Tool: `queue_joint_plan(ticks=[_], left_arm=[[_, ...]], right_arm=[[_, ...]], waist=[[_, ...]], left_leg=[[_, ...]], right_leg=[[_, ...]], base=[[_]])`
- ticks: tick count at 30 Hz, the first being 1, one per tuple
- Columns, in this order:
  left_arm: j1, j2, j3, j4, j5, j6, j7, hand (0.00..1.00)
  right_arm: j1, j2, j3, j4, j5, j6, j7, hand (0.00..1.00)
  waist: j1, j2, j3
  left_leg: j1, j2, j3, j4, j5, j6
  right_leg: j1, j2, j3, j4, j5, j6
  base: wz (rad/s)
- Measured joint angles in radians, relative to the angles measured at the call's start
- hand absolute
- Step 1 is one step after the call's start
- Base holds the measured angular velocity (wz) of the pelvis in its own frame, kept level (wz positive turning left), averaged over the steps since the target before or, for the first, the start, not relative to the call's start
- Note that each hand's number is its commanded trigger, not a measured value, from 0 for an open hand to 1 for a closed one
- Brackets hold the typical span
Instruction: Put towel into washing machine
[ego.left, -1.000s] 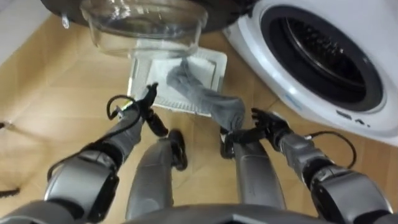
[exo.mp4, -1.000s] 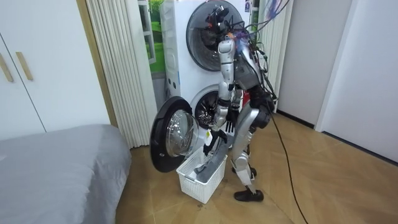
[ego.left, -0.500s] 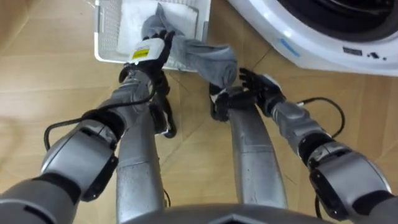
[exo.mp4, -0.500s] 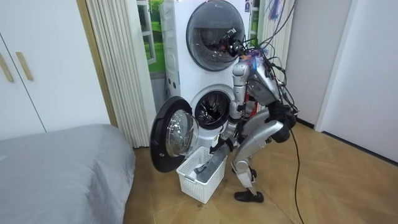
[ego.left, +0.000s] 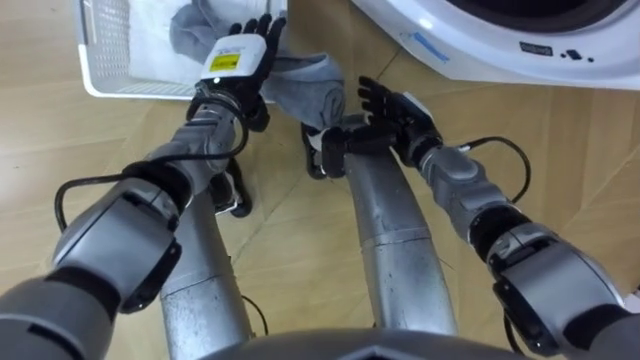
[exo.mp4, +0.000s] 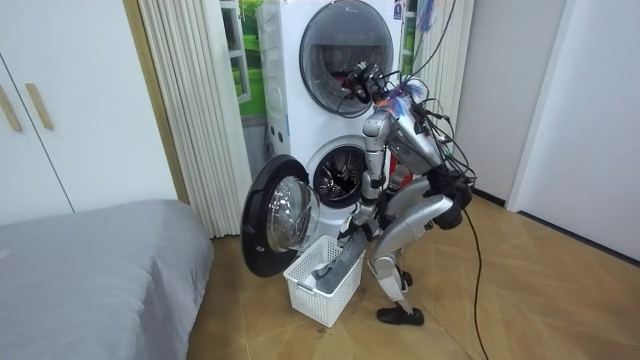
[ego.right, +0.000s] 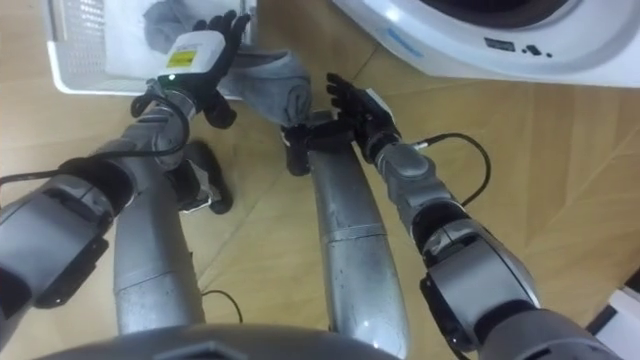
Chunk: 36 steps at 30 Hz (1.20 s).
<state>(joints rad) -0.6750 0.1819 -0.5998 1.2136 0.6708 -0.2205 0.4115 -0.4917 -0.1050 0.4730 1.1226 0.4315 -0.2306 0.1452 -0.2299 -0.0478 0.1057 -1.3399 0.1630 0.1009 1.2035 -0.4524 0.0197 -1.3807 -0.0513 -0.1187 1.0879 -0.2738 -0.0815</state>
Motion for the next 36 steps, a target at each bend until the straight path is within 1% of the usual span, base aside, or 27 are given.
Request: queue_joint_plan(ticks=[3,5,7,9,10,11,12,16,18,21,26,36], left_arm=[[-0.001,0.005,-0.003,0.009,-0.001,-0.008,0.000,0.00],[-0.004,0.004,-0.004,0.016,-0.001,-0.009,0.000,0.00],[-0.005,0.004,-0.004,0.017,-0.001,-0.010,0.000,0.00],[-0.007,0.005,-0.004,0.021,-0.002,-0.010,-0.001,0.00],[-0.007,0.005,-0.004,0.021,-0.002,-0.011,-0.001,0.29],[-0.007,0.005,-0.004,0.021,-0.002,-0.013,-0.001,0.29],[-0.007,0.005,-0.004,0.021,-0.003,-0.014,-0.002,1.00],[-0.007,0.005,-0.005,0.021,-0.012,-0.014,-0.014,1.00],[-0.009,0.004,-0.005,0.020,-0.013,-0.014,-0.032,1.00],[-0.015,0.005,-0.004,0.017,-0.014,-0.014,-0.032,1.00],[-0.026,0.008,-0.002,0.015,-0.013,-0.011,-0.033,1.00],[-0.015,0.007,-0.003,0.011,-0.013,-0.011,-0.052,1.00]], right_arm=[[-0.003,0.006,0.006,0.001,0.000,-0.002,0.000,0.00],[-0.003,0.007,0.006,0.002,0.000,-0.004,-0.001,0.00],[-0.003,0.012,0.006,0.007,0.000,-0.009,-0.001,0.00],[-0.003,0.019,0.006,0.010,0.000,-0.010,-0.001,0.00],[-0.003,0.020,0.007,0.010,0.000,-0.011,-0.001,0.00],[-0.003,0.020,0.007,0.011,0.000,-0.012,-0.001,0.00],[-0.003,0.020,0.007,0.011,0.001,-0.012,-0.001,0.00],[-0.007,0.022,0.006,0.018,0.000,-0.012,-0.003,0.00],[-0.008,0.022,0.006,0.020,0.001,-0.012,-0.006,0.00],[-0.008,0.022,0.007,0.021,0.001,-0.012,-0.018,0.00],[-0.003,0.028,0.008,0.024,-0.001,-0.012,-0.028,0.00],[0.010,0.031,0.009,0.021,0.000,-0.010,-0.033,0.00]], waist=[[-0.012,-0.001,0.0001],[-0.013,-0.001,0.0004],[-0.014,-0.005,0.0001],[-0.014,-0.013,0.0004],[-0.014,-0.014,0.0003],[-0.014,-0.014,0.0004],[-0.014,-0.014,0.0004],[-0.012,-0.019,0.0002],[-0.013,-0.019,0.0001],[-0.012,-0.022,-0.0013],[-0.012,-0.027,-0.0043],[-0.013,-0.029,-0.0058]], left_leg=[[-0.001,0.001,0.000,-0.007,-0.001,-0.001],[-0.001,0.001,0.000,-0.009,-0.002,-0.002],[-0.001,0.000,0.000,-0.013,-0.002,-0.002],[-0.001,0.000,0.000,-0.017,-0.002,-0.002],[-0.002,0.000,0.000,-0.018,-0.002,-0.002],[-0.006,0.000,-0.004,-0.018,-0.002,-0.002],[-0.010,-0.001,-0.009,-0.019,-0.002,-0.002],[-0.013,-0.006,-0.013,-0.021,-0.002,-0.001],[-0.014,-0.013,-0.016,-0.023,-0.002,-0.001],[-0.016,-0.019,-0.020,-0.024,-0.002,-0.001],[-0.014,-0.021,-0.023,-0.023,-0.001,0.000],[0.006,-0.020,-0.023,-0.021,-0.001,0.000]], right_leg=[[0.000,0.000,-0.006,-0.009,0.000,-0.001],[0.000,0.000,-0.007,-0.013,-0.001,-0.001],[0.000,-0.001,-0.007,-0.016,-0.001,-0.001],[0.000,0.000,-0.008,-0.019,-0.001,-0.001],[0.000,0.000,-0.009,-0.021,-0.001,-0.001],[0.000,0.000,-0.012,-0.024,-0.001,-0.001],[0.000,0.000,-0.017,-0.027,-0.001,-0.001],[0.000,-0.002,-0.019,-0.029,-0.003,0.003],[0.000,-0.008,-0.020,-0.028,-0.005,0.005],[0.000,-0.014,-0.022,-0.027,-0.007,0.007],[0.003,-0.017,-0.023,-0.027,-0.007,0.008],[0.025,-0.015,-0.024,-0.027,-0.007,0.008]], base=[[-0.03],[-0.03],[0.00],[0.00],[0.00],[0.00],[0.00],[0.04],[0.06],[0.06],[0.00],[0.00]])
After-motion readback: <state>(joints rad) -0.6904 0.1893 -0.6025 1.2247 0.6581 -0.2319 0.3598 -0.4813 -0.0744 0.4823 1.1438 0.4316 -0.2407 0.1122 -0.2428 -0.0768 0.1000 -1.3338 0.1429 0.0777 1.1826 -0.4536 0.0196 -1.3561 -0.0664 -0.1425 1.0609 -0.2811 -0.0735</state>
